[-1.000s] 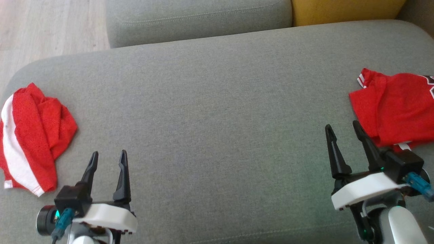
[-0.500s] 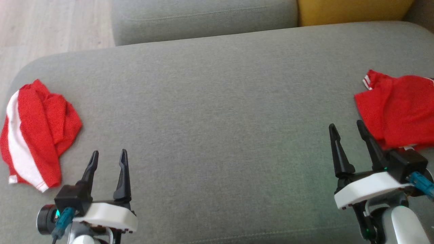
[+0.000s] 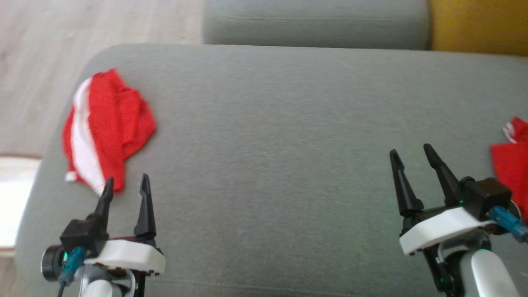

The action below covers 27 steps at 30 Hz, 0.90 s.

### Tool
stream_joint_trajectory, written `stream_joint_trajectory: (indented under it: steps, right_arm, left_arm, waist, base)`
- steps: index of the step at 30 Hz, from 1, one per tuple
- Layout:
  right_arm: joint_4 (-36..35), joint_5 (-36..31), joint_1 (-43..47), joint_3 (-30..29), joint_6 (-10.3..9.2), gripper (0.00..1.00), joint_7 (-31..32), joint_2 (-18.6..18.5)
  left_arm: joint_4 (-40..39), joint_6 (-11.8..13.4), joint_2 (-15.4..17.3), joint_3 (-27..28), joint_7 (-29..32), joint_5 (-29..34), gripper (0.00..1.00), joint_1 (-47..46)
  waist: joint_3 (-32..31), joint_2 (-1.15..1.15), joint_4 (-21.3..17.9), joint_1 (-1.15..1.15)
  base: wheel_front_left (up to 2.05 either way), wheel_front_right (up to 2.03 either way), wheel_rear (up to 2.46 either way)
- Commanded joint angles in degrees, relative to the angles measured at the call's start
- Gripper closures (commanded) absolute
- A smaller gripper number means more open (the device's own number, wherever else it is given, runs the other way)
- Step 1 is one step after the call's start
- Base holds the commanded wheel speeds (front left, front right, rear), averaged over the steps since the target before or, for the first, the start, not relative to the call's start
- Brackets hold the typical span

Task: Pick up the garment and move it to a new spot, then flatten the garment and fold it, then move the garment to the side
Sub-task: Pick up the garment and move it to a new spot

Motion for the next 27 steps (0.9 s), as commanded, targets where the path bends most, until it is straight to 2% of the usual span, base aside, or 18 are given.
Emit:
stream_joint_trajectory:
  steps: [1, 6, 13, 27]
  right_arm:
    - [-2.61, 0.08, -0.65, 1.89, -0.05, 0.00, 0.35, -0.93]
    - [-3.52, 0.06, -1.02, 2.91, -0.05, 0.00, 0.84, -1.35]
    - [-4.22, 0.10, -1.18, 3.03, -0.05, 0.00, 1.38, -1.34]
    - [-4.27, 0.06, -1.78, 3.77, -0.05, 0.00, 1.51, -1.13]
  left_arm:
    - [-1.76, -0.10, 0.25, 2.42, -0.71, 0.67, 0.00, -2.58]
    - [-1.97, -0.33, -0.03, 3.16, -0.71, 1.02, 0.00, -2.51]
    - [-2.13, -0.72, -0.43, 4.05, -0.71, 1.45, 0.00, -2.61]
    - [-2.45, -1.52, -1.87, 5.37, -0.71, 2.62, 0.00, -2.38]
  waist:
    - [-0.42, 0.00, 3.77, 0.00]
    - [-0.49, 0.00, 7.63, 0.00]
    - [-0.42, 0.00, 10.64, 0.00]
    - [-0.10, 0.00, 12.26, 0.00]
  base:
    - [0.00, 0.00, 0.00]
    - [0.00, 0.00, 0.00]
    - [0.00, 0.00, 0.00]
    - [0.00, 0.00, 0.00]
